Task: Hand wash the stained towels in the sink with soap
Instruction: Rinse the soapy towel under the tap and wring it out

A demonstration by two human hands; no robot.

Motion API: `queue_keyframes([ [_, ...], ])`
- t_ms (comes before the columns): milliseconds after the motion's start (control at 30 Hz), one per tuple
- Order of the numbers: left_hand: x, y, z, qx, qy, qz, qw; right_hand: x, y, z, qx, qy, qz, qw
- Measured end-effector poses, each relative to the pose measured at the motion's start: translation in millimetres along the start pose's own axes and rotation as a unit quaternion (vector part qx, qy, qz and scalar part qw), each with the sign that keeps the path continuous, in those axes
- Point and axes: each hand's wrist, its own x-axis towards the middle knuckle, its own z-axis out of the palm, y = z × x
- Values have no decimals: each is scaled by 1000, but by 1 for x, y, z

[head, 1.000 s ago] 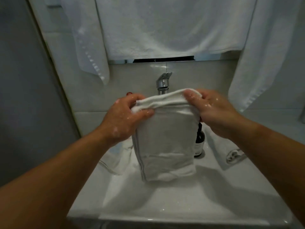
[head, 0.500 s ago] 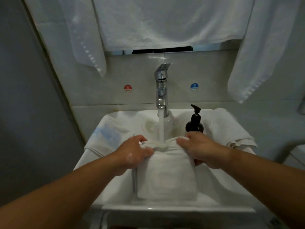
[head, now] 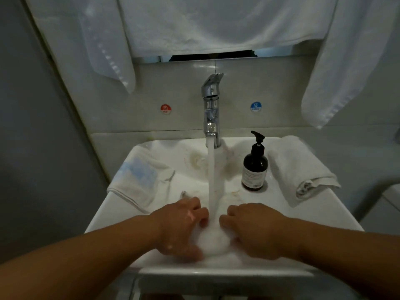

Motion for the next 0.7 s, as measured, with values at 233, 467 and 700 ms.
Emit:
queue_keyframes([
  [233, -4, -2, -9, -70, 96, 2, 993, 3, 23, -40, 137, 50, 18, 989],
  [467, -23, -18, -82, -281, 192, -43, 939, 6, 43, -97, 312, 148, 36, 938],
  [700, -6, -25, -73, -463, 69, -118, 876, 15, 41, -85, 457, -12, 91, 885],
])
